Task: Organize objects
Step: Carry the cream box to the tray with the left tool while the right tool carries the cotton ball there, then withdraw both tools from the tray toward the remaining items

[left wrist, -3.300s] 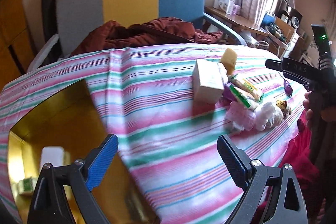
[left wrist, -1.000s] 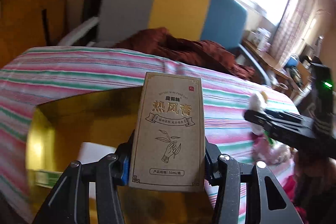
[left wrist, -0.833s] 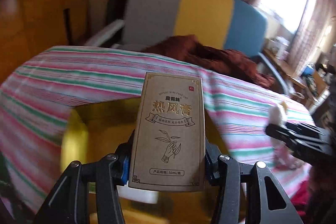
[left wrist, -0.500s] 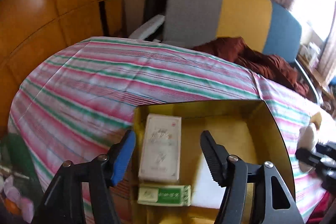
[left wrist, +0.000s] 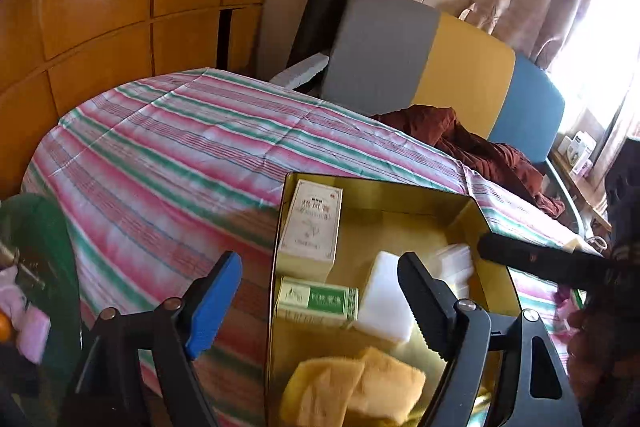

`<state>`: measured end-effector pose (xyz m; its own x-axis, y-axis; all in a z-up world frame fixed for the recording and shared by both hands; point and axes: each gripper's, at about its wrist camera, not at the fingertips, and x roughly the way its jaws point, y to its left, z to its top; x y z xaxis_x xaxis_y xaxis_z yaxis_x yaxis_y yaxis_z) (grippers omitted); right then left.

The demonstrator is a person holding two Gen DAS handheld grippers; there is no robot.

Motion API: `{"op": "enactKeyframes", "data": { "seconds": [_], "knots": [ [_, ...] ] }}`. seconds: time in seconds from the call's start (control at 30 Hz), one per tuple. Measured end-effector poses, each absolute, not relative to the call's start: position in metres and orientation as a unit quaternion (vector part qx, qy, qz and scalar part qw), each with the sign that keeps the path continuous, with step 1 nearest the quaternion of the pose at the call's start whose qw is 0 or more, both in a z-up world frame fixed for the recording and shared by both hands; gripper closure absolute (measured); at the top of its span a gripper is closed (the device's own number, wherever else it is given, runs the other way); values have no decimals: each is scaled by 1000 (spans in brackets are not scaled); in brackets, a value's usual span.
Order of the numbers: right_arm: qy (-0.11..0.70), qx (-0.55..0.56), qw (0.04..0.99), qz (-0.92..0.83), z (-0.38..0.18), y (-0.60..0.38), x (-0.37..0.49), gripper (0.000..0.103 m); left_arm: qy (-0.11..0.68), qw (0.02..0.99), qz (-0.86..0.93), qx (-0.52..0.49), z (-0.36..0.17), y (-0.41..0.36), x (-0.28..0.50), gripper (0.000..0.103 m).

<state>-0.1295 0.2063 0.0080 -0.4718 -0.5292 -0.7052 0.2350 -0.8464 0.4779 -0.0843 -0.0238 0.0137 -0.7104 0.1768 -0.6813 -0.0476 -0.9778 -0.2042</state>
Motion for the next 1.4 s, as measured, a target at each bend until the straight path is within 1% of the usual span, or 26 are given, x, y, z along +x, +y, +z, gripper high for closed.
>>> {"op": "enactKeyframes", "data": {
  "seconds": [0.03, 0.07, 0.2, 0.27, 0.33, 0.43, 0.57, 0.77, 0.83, 1.1, 1.17, 1.4],
  "knots": [
    [-156, 459, 227, -845, 9, 204, -128, 26, -87, 60, 921, -374, 13, -25, -80, 20],
    [-142, 459, 221, -849, 10, 201, -125, 26, -88, 60, 921, -375, 12, -26, -75, 19],
    [-93, 465, 204, -857, 8, 195, -108, 26, -92, 62, 917, -382, 5, -26, -65, 19],
    [-73, 463, 193, -862, 6, 196, -97, 24, -93, 63, 916, -386, 3, -25, -61, 19],
    [-58, 461, 180, -867, 1, 201, -86, 20, -90, 63, 915, -387, 1, -21, -57, 19],
    [-40, 460, 156, -873, -6, 208, -74, 20, -88, 68, 914, -390, 0, -13, -53, 19],
    [-30, 454, 127, -881, -11, 222, -60, 19, -81, 78, 914, -390, 2, -1, -46, 18],
    [-17, 423, 82, -902, -9, 240, -42, 17, -50, 77, 918, -386, 2, 18, -35, 14],
    [-12, 414, 76, -907, -8, 242, -39, 14, -42, 75, 919, -385, 2, 23, -32, 13],
    [-5, 409, 61, -910, -13, 256, -26, 14, -11, 79, 921, -380, -2, 37, -24, 11],
    [-7, 408, 56, -911, -14, 261, -24, 14, -9, 82, 921, -381, -3, 40, -23, 8],
    [-14, 401, 37, -915, -14, 277, -19, 14, -8, 100, 915, -391, -8, 52, -21, 7]
  ]
}}
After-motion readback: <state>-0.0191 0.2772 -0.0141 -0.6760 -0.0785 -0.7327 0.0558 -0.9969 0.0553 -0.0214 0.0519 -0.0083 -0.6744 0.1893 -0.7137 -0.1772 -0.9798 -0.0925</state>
